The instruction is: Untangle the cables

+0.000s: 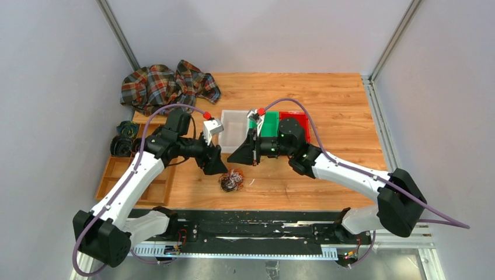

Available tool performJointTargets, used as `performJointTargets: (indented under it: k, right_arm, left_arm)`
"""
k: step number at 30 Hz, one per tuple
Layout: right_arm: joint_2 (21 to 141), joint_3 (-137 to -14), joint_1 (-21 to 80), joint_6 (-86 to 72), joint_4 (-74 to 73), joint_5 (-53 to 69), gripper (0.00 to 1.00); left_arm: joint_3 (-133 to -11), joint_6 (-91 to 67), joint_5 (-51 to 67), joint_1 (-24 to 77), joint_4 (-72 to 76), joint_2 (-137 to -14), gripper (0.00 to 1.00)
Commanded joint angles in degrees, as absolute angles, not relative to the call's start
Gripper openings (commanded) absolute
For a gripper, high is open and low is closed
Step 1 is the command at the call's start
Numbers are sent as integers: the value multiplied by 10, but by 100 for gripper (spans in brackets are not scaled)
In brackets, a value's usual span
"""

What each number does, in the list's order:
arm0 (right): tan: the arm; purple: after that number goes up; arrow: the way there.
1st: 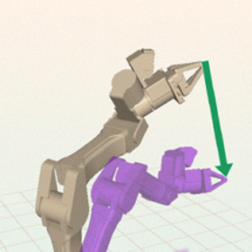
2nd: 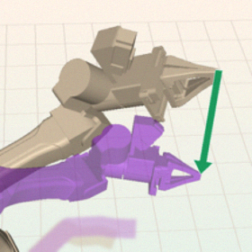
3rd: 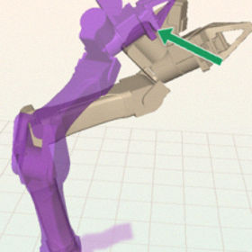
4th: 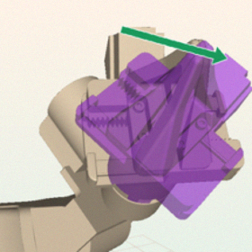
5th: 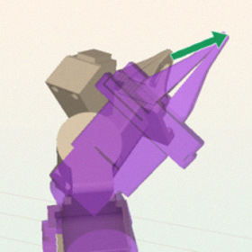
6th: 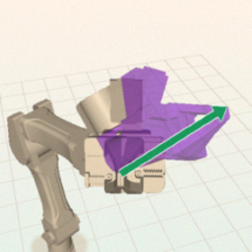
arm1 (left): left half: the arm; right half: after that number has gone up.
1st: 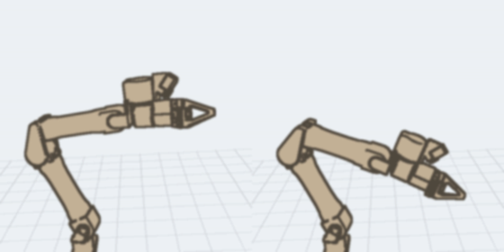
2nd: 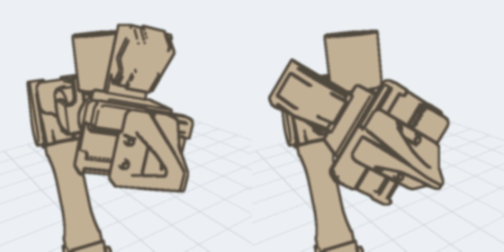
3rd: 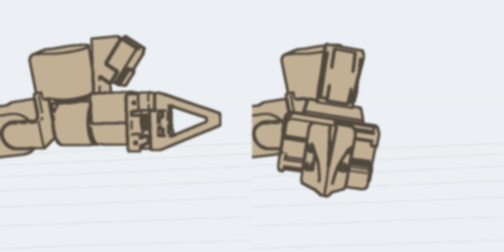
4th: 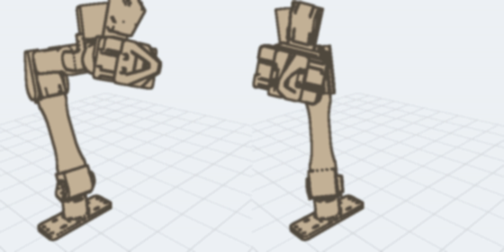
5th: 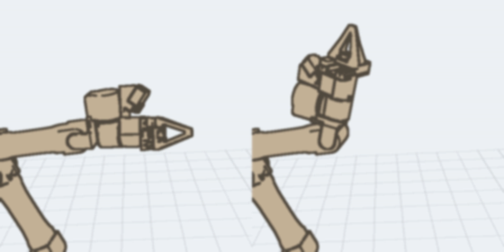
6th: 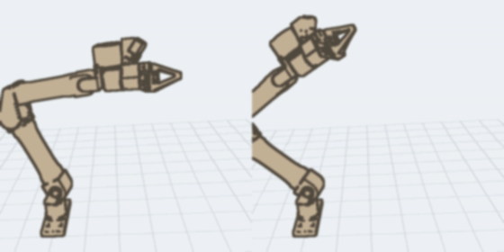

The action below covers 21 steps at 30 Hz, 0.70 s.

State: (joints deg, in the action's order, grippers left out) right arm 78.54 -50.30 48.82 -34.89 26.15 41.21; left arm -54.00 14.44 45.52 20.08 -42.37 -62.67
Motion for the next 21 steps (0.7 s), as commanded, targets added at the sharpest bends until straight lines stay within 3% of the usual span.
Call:
performJointTargets:
  k: [1,12,21]
  right_arm:
    - [759,-526,482,-415,363,432,0]
    - [760,-562,482,-493,474,414,1]
    - [772,-597,482,-527,511,426,0]
  left_arm:
    - [-555,101,469,206,-441,-574,81]
    - [-479,-26,456,206,-234,-454,78]
    - [-455,-72,432,206,-158,-430,59]
